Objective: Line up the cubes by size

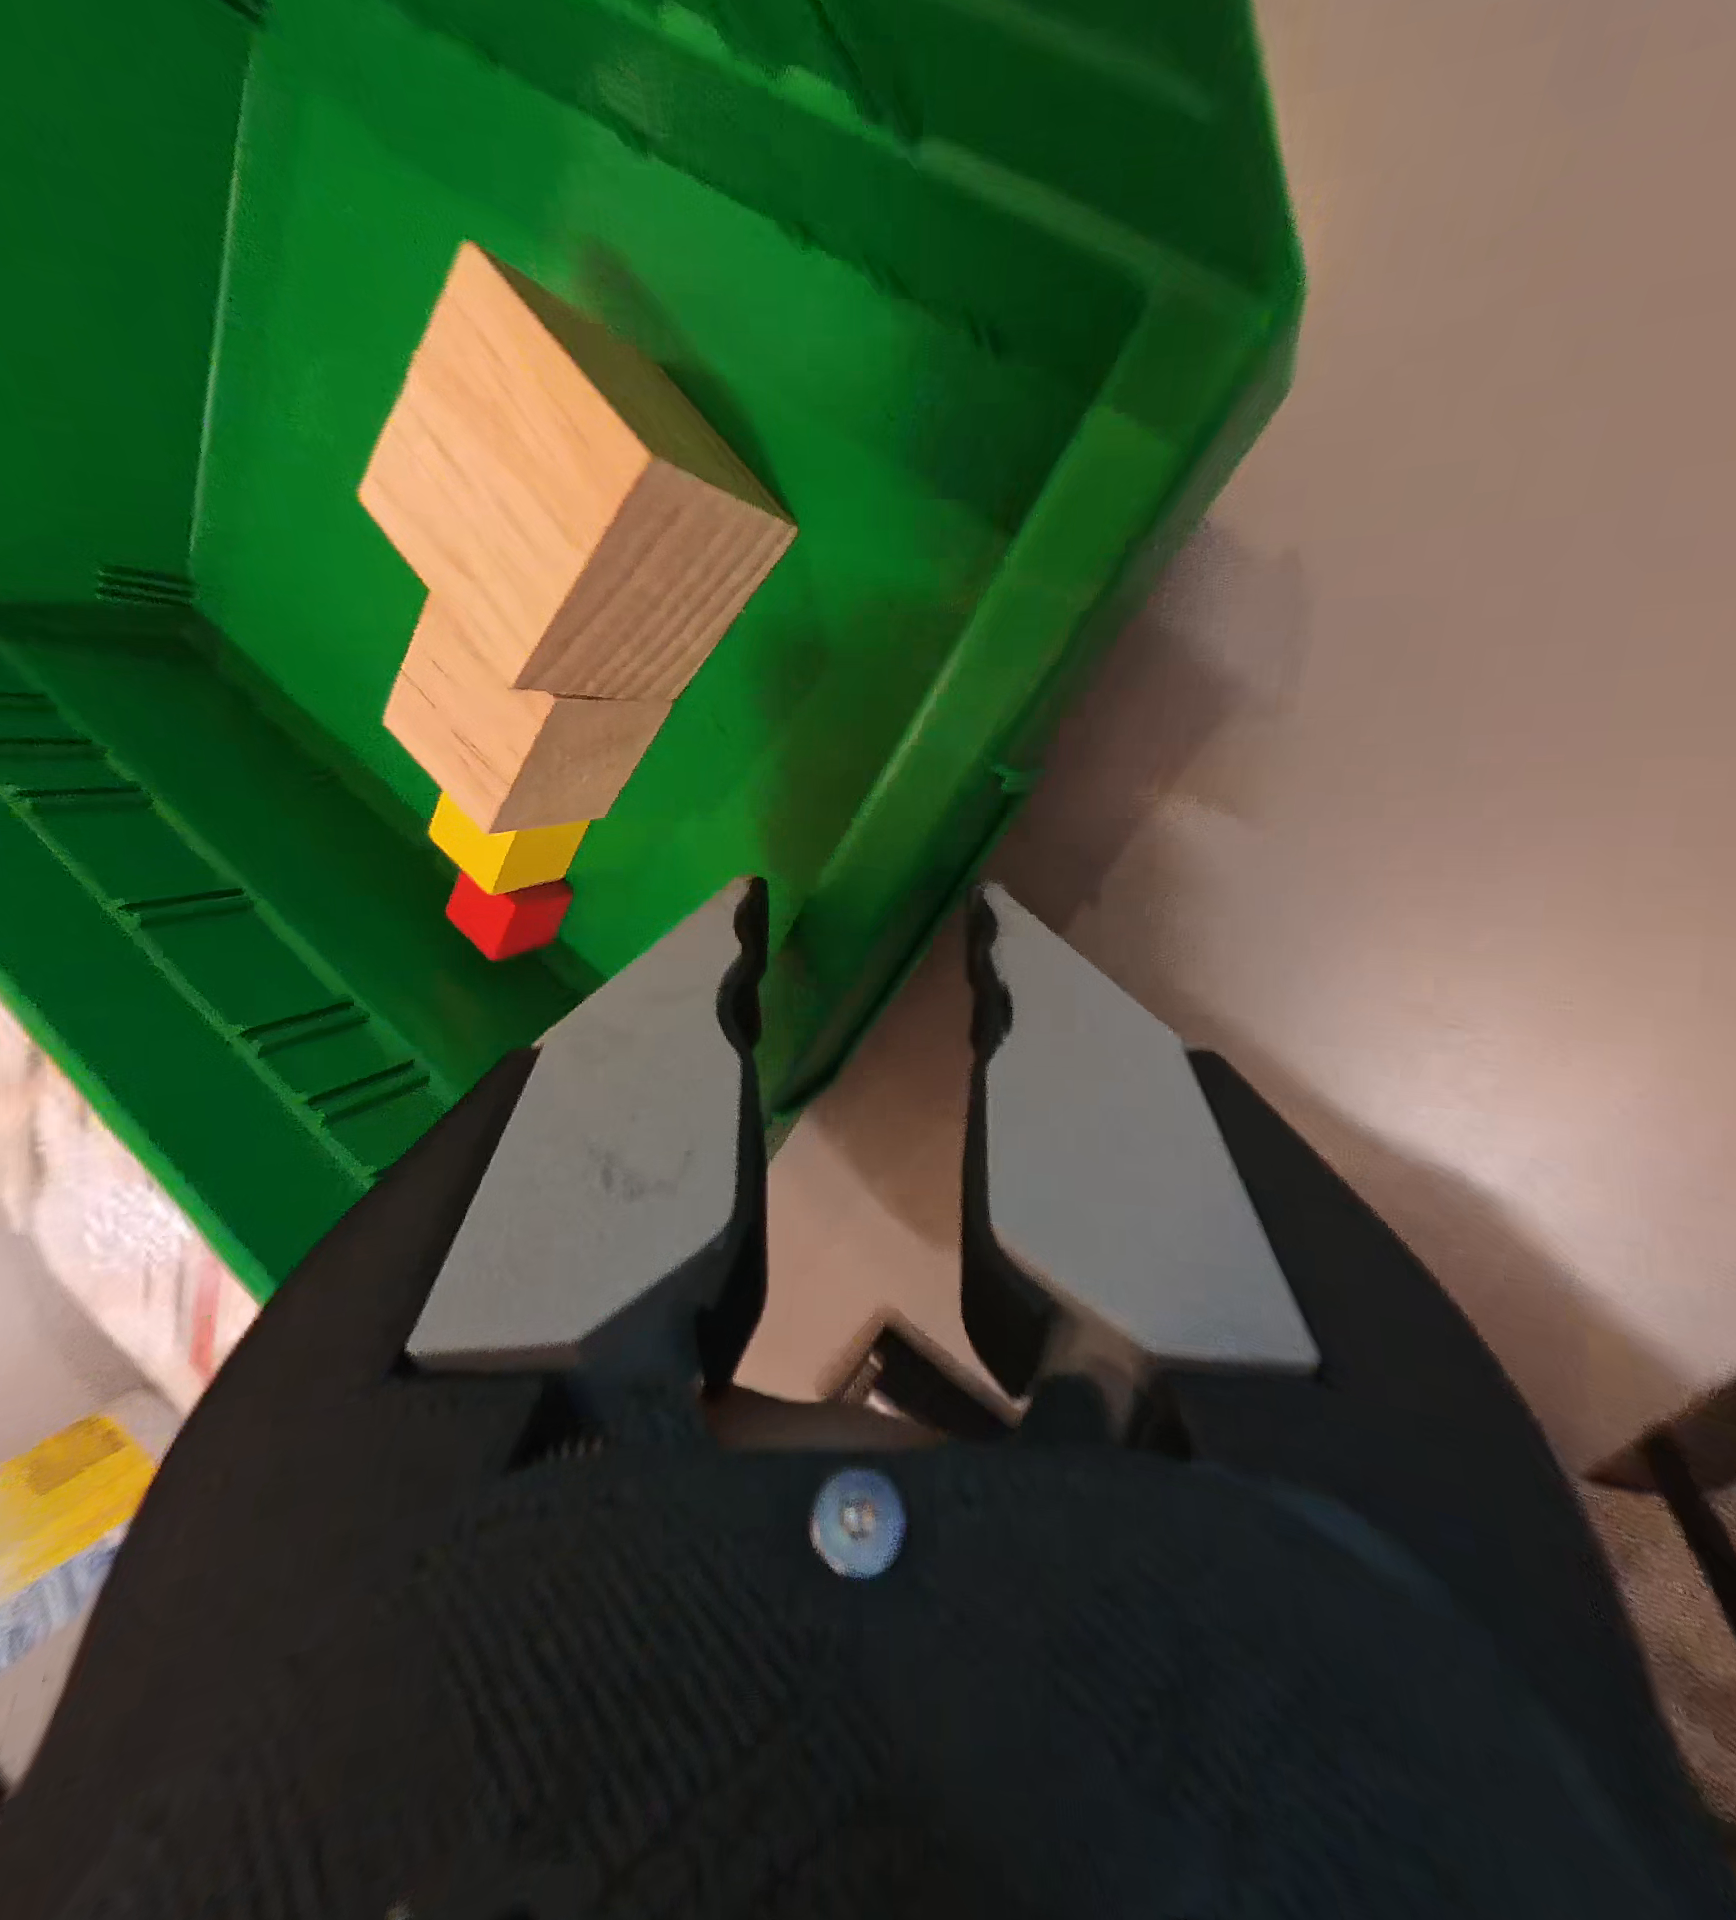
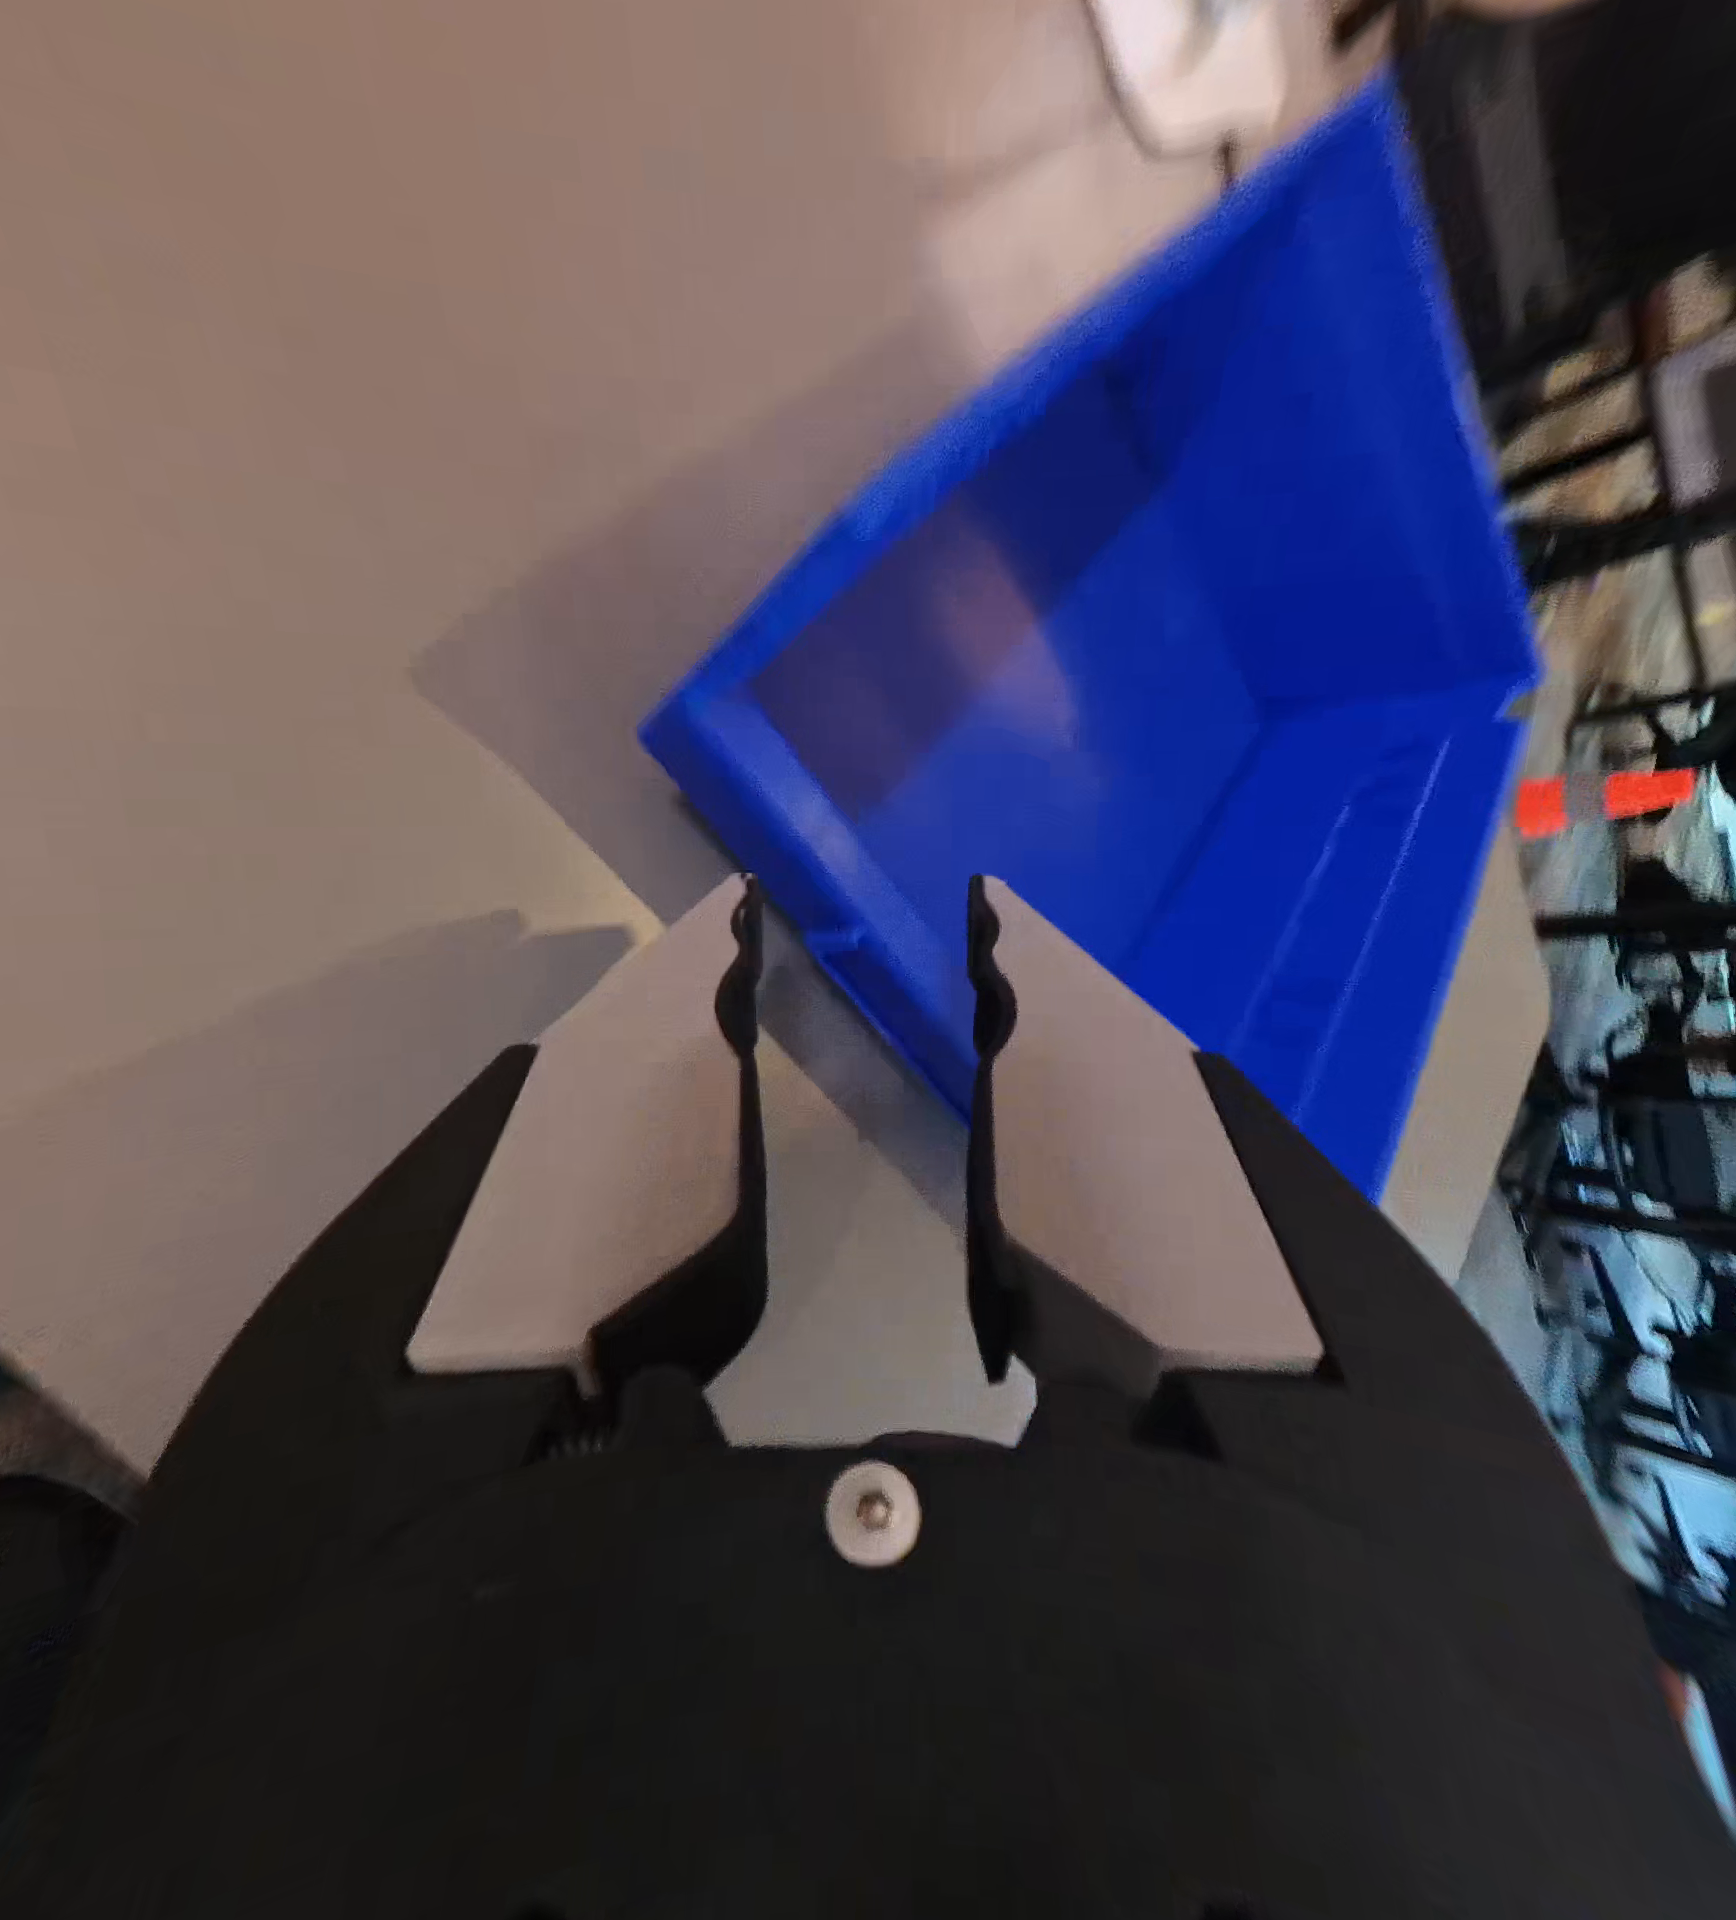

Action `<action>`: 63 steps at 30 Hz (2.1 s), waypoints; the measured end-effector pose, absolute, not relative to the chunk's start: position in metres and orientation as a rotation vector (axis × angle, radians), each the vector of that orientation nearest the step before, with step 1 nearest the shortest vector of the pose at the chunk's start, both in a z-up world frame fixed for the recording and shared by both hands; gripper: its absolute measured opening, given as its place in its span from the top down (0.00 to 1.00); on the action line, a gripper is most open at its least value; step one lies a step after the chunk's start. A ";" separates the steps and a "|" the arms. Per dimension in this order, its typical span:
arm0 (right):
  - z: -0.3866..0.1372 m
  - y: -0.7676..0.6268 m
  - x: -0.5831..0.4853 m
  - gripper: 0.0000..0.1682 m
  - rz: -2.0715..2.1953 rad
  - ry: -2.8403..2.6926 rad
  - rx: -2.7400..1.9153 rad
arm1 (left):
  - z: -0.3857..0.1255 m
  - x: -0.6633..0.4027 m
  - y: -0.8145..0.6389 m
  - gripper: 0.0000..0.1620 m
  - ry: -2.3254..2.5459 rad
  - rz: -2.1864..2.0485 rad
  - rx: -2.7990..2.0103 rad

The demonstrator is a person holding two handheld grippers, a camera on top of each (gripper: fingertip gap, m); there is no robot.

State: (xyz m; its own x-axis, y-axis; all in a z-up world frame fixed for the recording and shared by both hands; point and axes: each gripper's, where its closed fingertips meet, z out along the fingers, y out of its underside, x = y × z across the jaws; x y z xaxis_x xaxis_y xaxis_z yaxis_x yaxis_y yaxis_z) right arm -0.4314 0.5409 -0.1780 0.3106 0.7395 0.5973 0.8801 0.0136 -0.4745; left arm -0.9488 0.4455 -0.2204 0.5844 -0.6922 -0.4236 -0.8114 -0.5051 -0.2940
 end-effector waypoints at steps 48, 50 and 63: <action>-0.197 0.519 -0.662 0.91 0.338 -1.598 -1.332 | -0.247 -0.956 0.510 1.00 1.147 0.326 -2.647; -0.199 0.520 -0.663 0.90 0.341 -1.598 -1.341 | -0.247 -0.954 0.521 1.00 1.158 0.360 -2.619; -0.212 0.531 -0.657 0.89 0.407 -1.580 -1.474 | -0.184 -0.974 0.602 0.89 0.481 0.380 -2.325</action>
